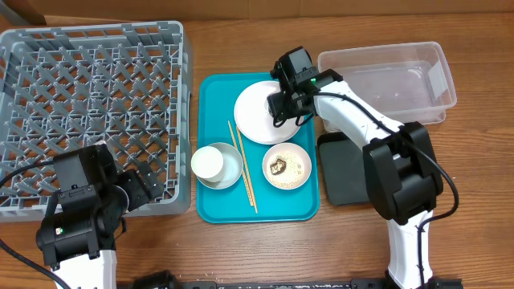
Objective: Sort waste into correct bins and load items into the dishwasher
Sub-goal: 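Grasp the crumpled white tissue on the plate with the right gripper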
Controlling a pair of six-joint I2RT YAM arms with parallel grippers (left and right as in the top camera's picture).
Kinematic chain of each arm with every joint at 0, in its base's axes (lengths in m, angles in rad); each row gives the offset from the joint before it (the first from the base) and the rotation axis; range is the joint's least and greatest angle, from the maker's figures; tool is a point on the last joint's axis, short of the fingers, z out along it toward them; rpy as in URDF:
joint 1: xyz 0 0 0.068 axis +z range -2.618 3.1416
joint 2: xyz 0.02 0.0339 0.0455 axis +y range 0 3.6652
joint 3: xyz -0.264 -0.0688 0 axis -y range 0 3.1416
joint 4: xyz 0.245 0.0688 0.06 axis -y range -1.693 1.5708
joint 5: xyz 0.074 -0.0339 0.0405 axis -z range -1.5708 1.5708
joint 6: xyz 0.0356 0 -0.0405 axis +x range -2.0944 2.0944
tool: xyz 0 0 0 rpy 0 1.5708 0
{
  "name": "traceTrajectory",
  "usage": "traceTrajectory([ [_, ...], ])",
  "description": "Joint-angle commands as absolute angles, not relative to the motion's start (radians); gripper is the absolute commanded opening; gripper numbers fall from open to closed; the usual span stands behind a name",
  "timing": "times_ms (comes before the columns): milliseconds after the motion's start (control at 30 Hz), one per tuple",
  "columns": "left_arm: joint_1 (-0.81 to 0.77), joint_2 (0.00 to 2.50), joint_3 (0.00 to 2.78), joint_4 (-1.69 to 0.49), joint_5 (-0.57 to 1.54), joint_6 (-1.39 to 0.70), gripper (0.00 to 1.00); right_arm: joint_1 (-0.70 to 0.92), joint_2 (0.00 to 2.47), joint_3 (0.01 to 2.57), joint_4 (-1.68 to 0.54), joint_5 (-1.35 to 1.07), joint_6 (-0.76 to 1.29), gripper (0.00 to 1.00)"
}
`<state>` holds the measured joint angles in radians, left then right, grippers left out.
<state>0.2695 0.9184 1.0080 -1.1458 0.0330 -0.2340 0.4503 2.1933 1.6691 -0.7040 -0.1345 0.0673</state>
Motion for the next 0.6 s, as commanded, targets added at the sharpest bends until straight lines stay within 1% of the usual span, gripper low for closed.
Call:
traceTrajectory([
  [0,0.276,0.909,1.032,-1.148,0.042,-0.244,1.00,0.445,2.217,1.682,-0.720,-0.151,0.083,0.55],
  [33,0.276,0.909,1.032,-1.148,0.042,-0.244,1.00,0.445,2.219,1.682,-0.728,-0.150,0.082,0.55],
  [67,0.276,0.909,1.032,-1.148,0.041,-0.244,1.00,0.445,2.220,1.682,-0.733,-0.150,0.082,0.51],
  [133,0.276,0.909,1.032,-1.148,0.042,-0.244,1.00,0.445,2.218,1.682,-0.741,-0.151,0.082,0.36],
  [167,0.276,0.909,1.032,-1.148,0.042,-0.244,1.00,0.445,2.212,1.683,-0.751,-0.150,0.083,0.25],
  [200,0.276,0.909,1.032,-1.148,0.042,-0.244,1.00,0.445,2.206,1.685,-0.756,-0.150,0.083,0.22],
  [367,0.276,0.909,1.032,-1.148,0.042,-0.244,1.00,0.437,2.133,1.707,-0.787,-0.149,0.082,0.10],
  [467,0.276,0.909,1.032,-1.148,0.041,-0.244,1.00,0.427,2.060,1.731,-0.805,-0.130,0.091,0.07],
  [567,0.276,0.909,1.032,-1.148,0.042,-0.244,1.00,0.403,1.954,1.744,-0.810,-0.056,0.110,0.04],
])
